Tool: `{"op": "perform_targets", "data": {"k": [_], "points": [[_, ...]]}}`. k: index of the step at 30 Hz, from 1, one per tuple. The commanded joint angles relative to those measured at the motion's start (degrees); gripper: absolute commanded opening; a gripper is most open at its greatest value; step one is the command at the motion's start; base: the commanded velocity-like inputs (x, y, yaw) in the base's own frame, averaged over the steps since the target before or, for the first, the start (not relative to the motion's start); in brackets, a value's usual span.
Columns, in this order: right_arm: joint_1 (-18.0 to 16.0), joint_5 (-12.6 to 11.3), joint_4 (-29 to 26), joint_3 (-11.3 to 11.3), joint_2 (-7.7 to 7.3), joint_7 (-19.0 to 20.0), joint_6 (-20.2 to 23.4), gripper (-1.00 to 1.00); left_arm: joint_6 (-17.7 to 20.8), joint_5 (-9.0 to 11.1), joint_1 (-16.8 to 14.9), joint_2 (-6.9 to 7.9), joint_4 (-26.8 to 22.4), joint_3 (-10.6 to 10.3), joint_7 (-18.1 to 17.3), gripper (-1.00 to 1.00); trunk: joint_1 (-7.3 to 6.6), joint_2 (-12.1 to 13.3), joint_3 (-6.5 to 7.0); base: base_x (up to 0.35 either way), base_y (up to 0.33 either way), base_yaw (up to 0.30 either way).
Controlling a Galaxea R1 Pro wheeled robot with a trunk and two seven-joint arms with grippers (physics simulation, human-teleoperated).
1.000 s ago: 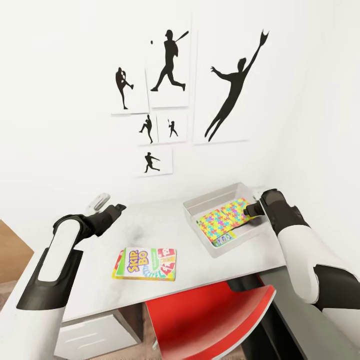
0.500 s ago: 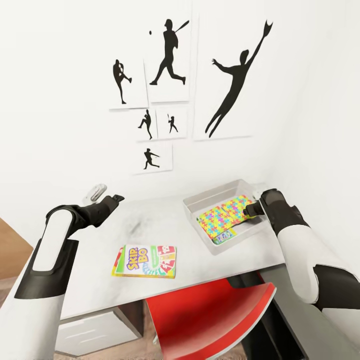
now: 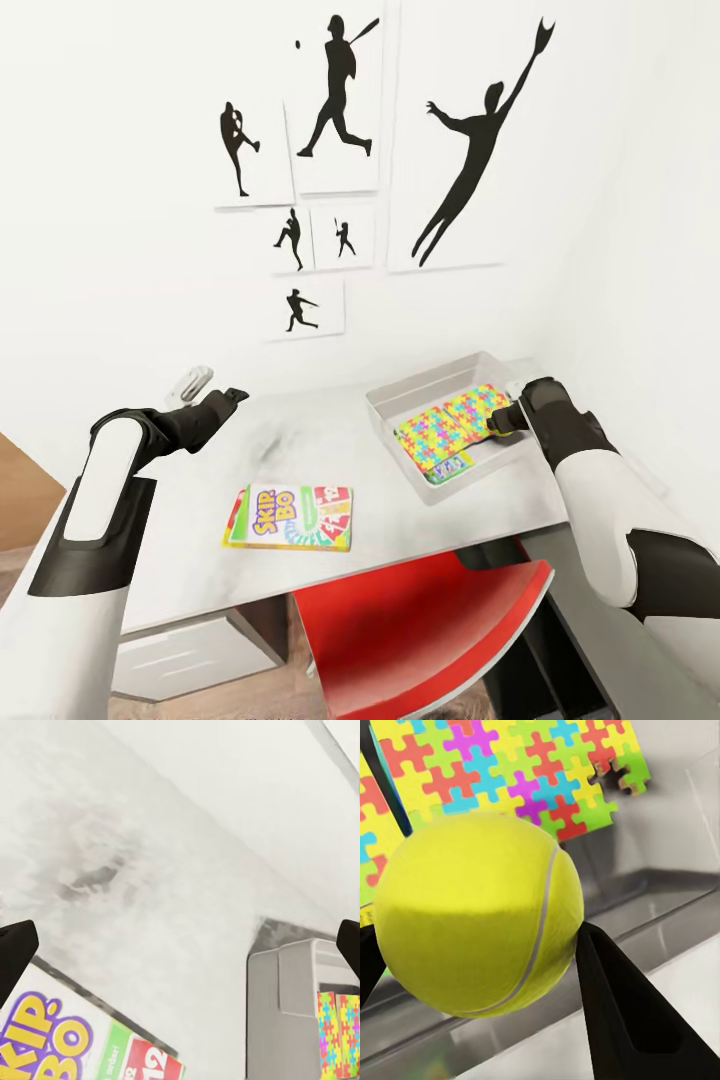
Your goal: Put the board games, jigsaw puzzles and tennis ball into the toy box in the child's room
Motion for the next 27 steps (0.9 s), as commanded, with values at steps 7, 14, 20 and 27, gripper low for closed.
{"op": "perform_targets", "data": {"k": [7, 14, 20, 27], "points": [[-0.1, 0.7, -0.2, -0.2, 0.03, 0.4, 0.4, -1.0, 0.1, 0.5, -0.1, 0.0, -0.1, -0.1, 0.5, 1.0, 0.03, -0.1, -0.77, 0.0, 0.0, 0.0], [-0.1, 0.9, -0.5, -0.2, 0.03, 0.4, 0.6, -1.0, 0.1, 0.5, -0.1, -0.02, -0.1, -0.1, 0.5, 1.0, 0.03, -0.1, -1.38, 0.0, 0.0, 0.0], [-0.1, 1.0, -0.6, -0.2, 0.03, 0.4, 1.5, -1.0, 0.1, 0.5, -0.1, -0.03, -0.1, -0.1, 0.5, 1.0, 0.03, -0.1, -1.6, 0.0, 0.0, 0.0], [-0.2, 1.0, -0.7, -0.1, 0.03, 0.5, 2.5, -1.0, 0.1, 0.5, -0.1, -0.03, -0.1, -0.1, 0.6, 1.0, 0.03, -0.1, -1.69, 0.0, 0.0, 0.0]]}}
